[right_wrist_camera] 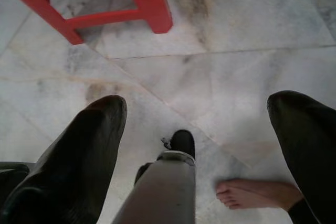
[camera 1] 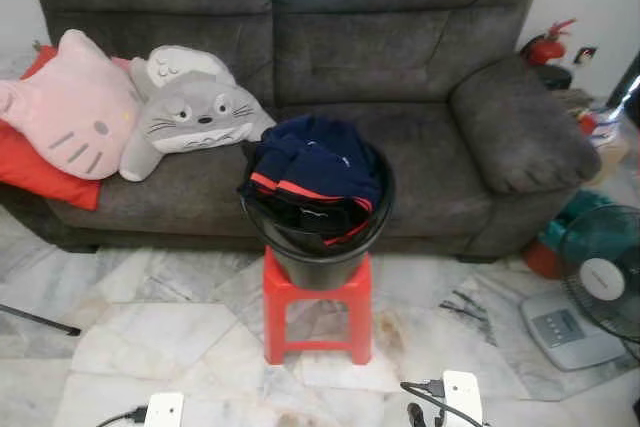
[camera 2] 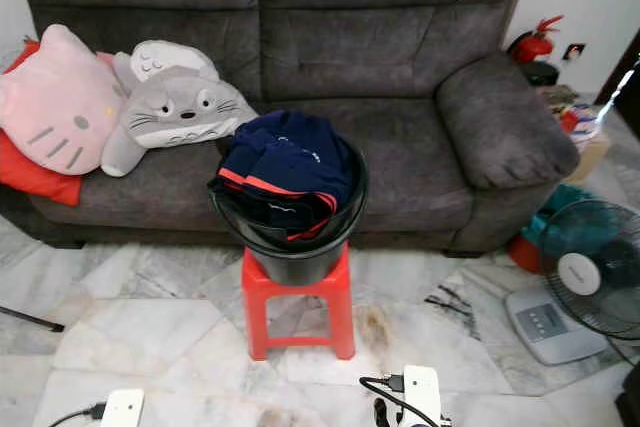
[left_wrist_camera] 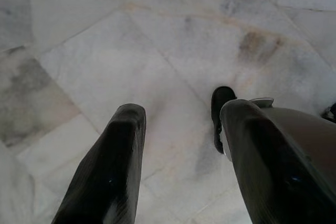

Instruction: Hang hanger

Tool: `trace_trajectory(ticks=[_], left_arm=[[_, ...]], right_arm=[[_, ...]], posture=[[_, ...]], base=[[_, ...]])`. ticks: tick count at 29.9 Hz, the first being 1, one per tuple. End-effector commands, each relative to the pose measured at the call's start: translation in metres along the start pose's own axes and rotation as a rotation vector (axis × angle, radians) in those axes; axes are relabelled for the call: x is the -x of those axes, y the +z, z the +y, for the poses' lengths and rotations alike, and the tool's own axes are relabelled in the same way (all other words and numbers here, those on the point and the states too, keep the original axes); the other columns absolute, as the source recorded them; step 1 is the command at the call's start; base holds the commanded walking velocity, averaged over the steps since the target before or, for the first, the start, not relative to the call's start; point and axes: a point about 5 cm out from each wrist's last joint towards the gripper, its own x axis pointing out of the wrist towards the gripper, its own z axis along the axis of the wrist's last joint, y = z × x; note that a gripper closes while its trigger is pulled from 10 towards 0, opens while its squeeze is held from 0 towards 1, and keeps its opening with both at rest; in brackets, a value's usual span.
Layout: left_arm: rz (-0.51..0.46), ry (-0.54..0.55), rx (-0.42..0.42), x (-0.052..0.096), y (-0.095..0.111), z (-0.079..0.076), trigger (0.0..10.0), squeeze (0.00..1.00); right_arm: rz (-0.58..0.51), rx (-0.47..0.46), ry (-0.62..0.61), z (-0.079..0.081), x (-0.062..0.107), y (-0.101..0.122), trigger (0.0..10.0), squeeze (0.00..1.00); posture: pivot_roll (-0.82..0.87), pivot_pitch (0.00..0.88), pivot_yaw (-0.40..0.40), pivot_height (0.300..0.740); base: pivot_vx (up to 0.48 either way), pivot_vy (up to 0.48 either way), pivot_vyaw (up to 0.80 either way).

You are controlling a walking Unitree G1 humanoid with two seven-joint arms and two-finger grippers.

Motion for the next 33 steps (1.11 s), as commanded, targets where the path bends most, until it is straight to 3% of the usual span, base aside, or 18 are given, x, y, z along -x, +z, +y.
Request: trace_trajectory(ticks=[1, 10, 15, 22, 33], left_arm=[[0.022, 0.019, 0.008, 0.001, -0.005, 0.007, 10.0, 0.00], [0.019, 0.032, 0.007, 0.001, 0.000, 0.025, 10.0, 0.00], [0.017, 0.030, 0.005, 0.001, 0.001, 0.025, 10.0, 0.00], [0.021, 0.003, 0.002, 0.000, -0.001, -0.001, 10.0, 0.00], [0.037, -0.018, -0.001, 0.001, -0.008, -0.025, 10.0, 0.00]], right_arm=[[0.001, -0.008, 0.007, 0.003, 0.000, -0.002, 10.0, 0.00], [-0.002, -0.016, 0.006, 0.004, 0.000, -0.002, 10.0, 0.00], [-0.004, -0.015, 0.009, 0.004, 0.000, -0.002, 10.0, 0.00], [-0.005, -0.017, 0.010, 0.005, 0.000, -0.002, 10.0, 0.00], [-0.007, -0.021, 0.011, 0.006, 0.000, -0.002, 10.0, 0.00]], posture=[[-0.04, 0.000, 0.021, 0.740], [-0.03, 0.000, 0.021, 0.740], [-0.04, 0.000, 0.022, 0.740], [-0.03, 0.000, 0.021, 0.740], [-0.03, 0.000, 0.021, 0.740]], base=[[0.000, 0.244, 0.00], [0.000, 0.258, 0.00], [0.000, 0.259, 0.00], [0.000, 0.261, 0.00], [0.000, 0.302, 0.00]])
